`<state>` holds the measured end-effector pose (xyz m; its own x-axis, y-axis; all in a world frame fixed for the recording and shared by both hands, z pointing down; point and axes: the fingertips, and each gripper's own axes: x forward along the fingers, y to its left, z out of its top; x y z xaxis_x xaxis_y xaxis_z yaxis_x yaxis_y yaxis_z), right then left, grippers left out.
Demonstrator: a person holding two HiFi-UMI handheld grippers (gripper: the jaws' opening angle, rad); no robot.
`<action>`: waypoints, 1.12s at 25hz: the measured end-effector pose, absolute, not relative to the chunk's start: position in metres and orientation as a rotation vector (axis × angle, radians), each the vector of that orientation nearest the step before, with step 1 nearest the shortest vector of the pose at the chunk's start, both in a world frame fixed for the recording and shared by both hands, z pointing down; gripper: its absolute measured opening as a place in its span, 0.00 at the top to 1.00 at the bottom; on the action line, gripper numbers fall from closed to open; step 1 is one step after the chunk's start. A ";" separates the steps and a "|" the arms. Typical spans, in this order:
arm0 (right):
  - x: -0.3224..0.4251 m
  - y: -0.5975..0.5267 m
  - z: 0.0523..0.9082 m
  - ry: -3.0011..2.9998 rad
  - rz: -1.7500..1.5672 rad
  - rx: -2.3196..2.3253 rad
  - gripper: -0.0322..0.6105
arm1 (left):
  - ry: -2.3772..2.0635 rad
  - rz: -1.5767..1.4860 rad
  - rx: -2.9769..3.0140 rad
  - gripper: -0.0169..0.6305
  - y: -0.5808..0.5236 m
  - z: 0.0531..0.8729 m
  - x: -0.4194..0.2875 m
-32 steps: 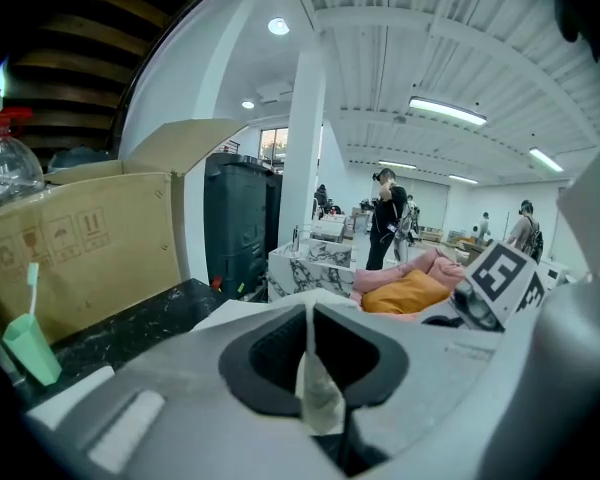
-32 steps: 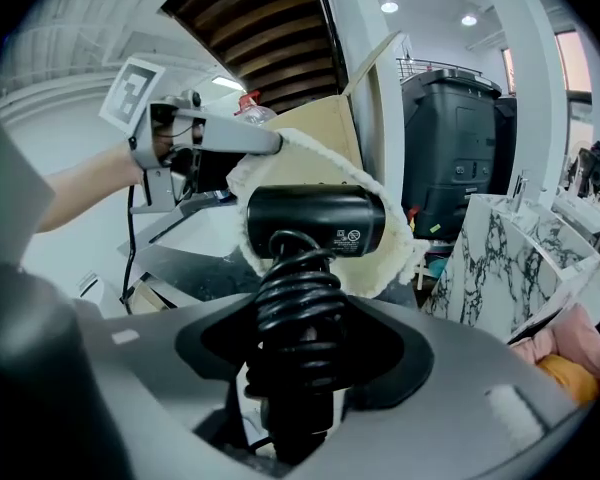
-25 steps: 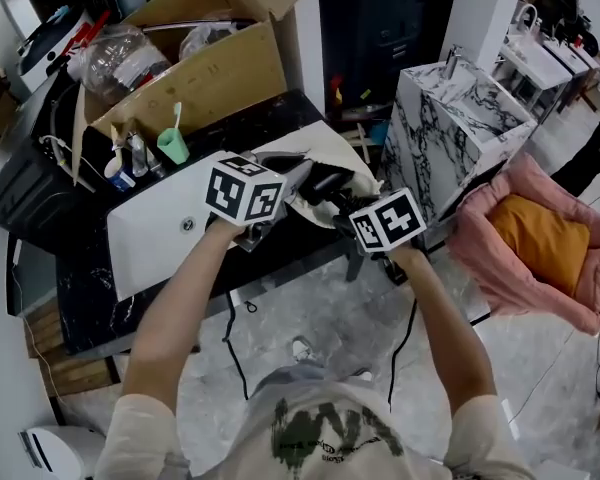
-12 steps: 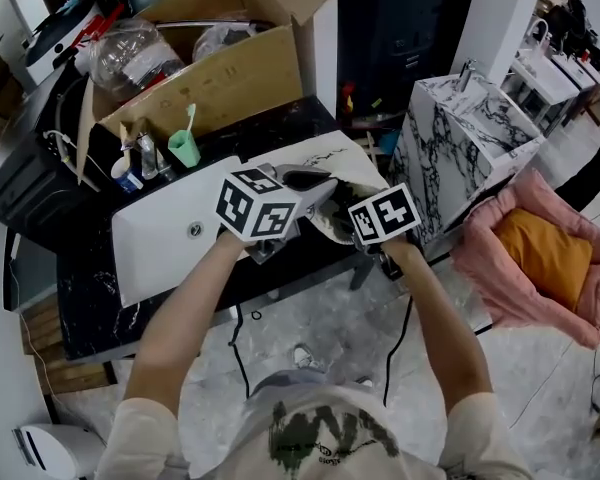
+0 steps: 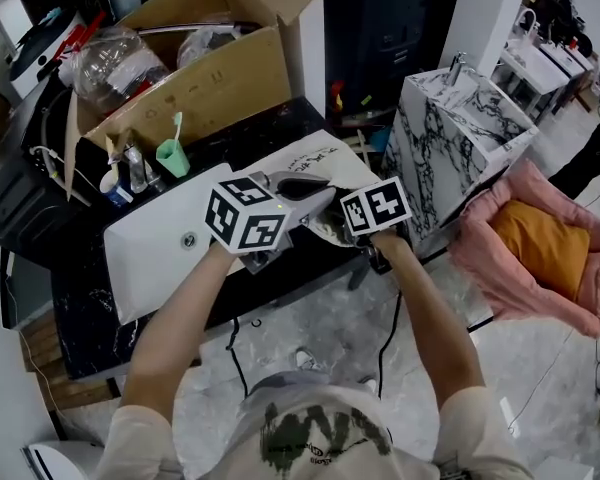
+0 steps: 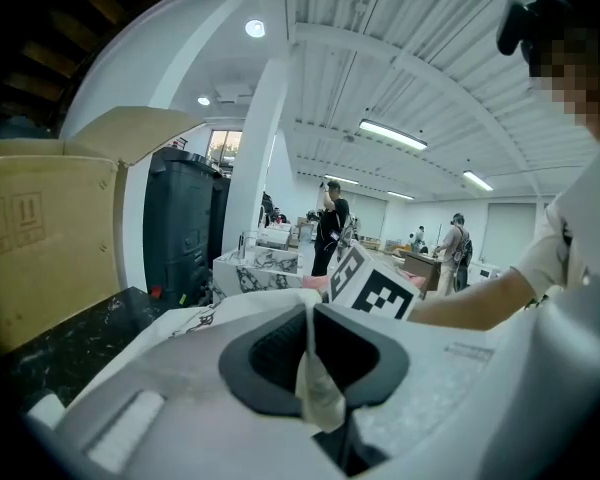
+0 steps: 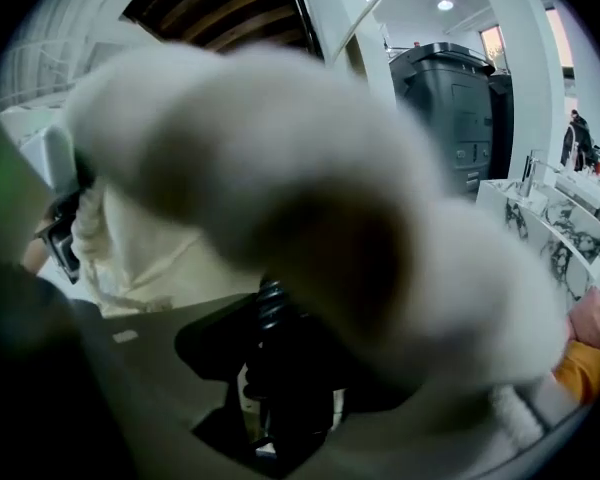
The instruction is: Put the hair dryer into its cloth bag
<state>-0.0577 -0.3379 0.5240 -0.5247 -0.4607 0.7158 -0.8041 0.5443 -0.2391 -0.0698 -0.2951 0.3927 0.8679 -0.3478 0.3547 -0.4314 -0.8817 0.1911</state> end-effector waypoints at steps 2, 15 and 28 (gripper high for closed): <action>-0.060 -0.343 0.524 -2.195 0.774 1.031 0.54 | -0.575 0.451 2.776 0.93 -0.295 0.393 -0.070; -0.066 -0.377 0.535 -2.185 0.863 1.157 0.54 | -0.582 0.446 2.743 0.93 -0.309 0.403 -0.083; -0.066 -0.388 0.539 -2.166 0.863 1.147 0.54 | -0.601 0.423 2.723 0.93 -0.320 0.410 -0.088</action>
